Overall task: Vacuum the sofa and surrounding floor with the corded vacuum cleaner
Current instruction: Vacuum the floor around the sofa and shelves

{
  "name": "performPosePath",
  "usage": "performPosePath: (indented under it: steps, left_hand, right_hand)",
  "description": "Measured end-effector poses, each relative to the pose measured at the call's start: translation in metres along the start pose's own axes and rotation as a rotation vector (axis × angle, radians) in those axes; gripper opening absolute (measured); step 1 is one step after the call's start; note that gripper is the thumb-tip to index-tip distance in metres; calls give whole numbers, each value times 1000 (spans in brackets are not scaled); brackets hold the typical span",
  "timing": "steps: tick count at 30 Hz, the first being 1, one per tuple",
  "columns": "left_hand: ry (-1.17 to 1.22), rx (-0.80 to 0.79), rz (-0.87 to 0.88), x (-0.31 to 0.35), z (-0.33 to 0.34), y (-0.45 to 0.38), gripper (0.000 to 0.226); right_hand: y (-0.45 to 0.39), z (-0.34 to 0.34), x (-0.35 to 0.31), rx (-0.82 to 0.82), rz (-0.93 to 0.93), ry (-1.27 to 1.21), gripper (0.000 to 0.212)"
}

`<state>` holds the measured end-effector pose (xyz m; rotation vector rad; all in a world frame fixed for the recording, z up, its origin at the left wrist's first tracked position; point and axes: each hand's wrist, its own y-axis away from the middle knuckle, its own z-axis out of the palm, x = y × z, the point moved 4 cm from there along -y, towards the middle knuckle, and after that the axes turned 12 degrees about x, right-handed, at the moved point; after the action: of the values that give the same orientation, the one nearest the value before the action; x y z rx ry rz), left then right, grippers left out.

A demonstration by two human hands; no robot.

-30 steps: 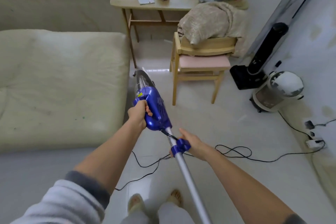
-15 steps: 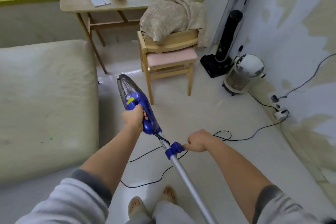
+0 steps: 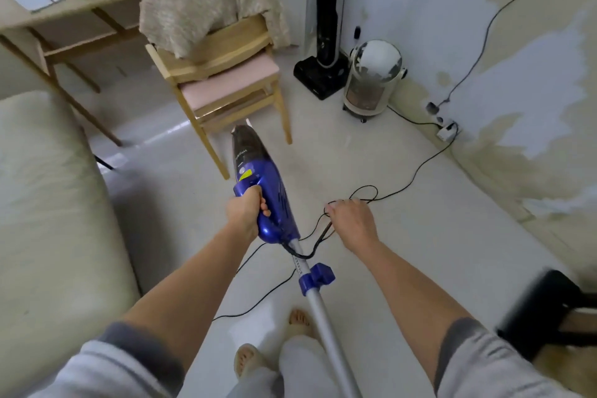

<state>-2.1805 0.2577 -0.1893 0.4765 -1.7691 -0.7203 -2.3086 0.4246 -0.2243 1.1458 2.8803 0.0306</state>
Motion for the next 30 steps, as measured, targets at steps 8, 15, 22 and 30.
performPosePath:
  steps: [8,15,22,30]
  left_hand:
    - [-213,91,26,-30,28,-10,8]
    - [-231,53,15,-37,75,9,19]
    - [-200,-161,33,-24,178,81,26]
    - [-308,-430,149,-12,287,181,17]
  right_hand:
    - [67,-6,49,-544,-348,65,39]
    - [63,-8,115,-635,-140,776,19]
    - [39,-114,216,-341,323,900,50]
    - [99,-205,310,-104,817,788,54]
